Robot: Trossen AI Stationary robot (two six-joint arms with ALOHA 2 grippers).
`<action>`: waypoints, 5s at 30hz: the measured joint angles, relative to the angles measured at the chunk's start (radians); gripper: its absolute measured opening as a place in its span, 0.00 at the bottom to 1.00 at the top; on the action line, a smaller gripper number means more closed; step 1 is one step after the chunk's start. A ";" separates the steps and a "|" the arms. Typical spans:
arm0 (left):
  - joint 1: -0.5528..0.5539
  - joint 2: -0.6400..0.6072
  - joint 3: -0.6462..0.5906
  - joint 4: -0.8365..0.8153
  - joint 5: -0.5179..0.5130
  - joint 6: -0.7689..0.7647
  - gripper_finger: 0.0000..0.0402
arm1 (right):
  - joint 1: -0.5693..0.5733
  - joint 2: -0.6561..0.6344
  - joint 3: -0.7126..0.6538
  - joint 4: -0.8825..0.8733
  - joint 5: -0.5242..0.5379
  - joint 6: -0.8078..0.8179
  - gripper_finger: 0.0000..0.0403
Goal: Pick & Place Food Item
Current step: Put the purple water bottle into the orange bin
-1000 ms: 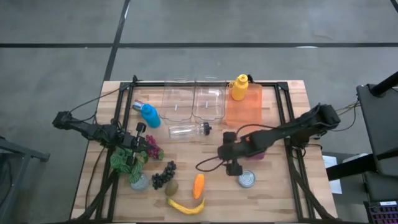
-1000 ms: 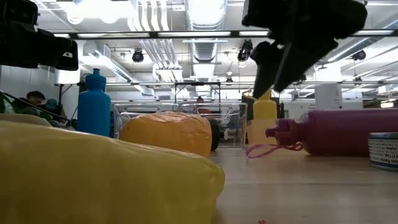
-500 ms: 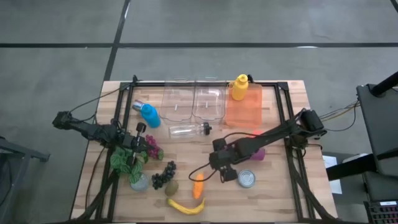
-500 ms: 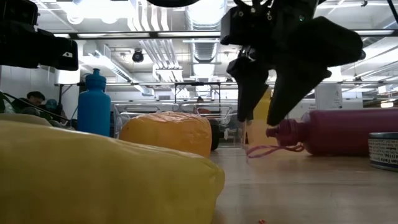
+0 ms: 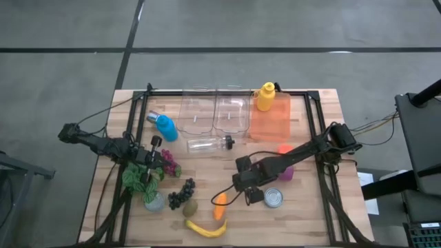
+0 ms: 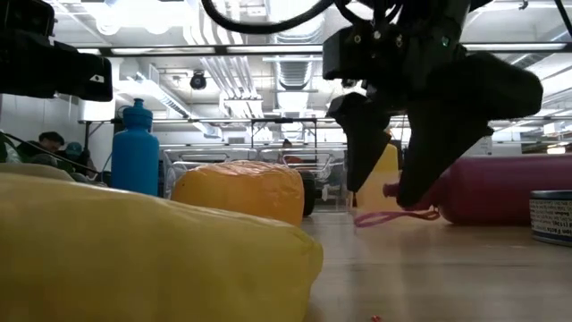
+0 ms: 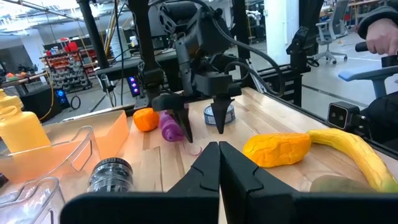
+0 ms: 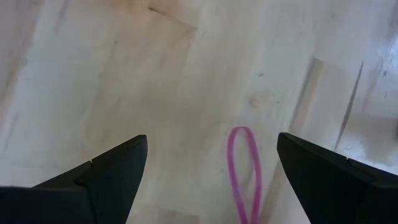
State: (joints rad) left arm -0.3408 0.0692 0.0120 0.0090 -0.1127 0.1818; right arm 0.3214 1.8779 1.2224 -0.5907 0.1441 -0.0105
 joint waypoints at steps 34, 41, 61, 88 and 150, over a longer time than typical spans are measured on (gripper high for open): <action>0.000 0.000 0.000 0.000 0.000 0.000 0.00 | -0.067 0.039 -0.055 0.058 0.009 -0.001 0.30; 0.000 0.000 0.000 0.000 0.000 0.000 0.00 | -0.067 0.040 -0.056 0.089 0.012 -0.001 0.15; 0.000 0.000 0.000 0.000 0.000 0.000 0.00 | -0.067 0.009 -0.057 0.102 0.016 0.068 0.02; 0.000 0.000 0.000 0.000 0.000 0.000 0.00 | -0.052 -0.426 -0.074 0.064 0.119 0.195 0.02; 0.000 0.000 0.000 0.000 0.000 0.000 0.00 | -0.074 -0.901 0.043 -0.294 0.727 0.235 0.02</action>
State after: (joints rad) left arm -0.3408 0.0692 0.0124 0.0090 -0.1131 0.1818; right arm 0.2473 0.9765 1.2653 -0.8848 0.8714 0.2244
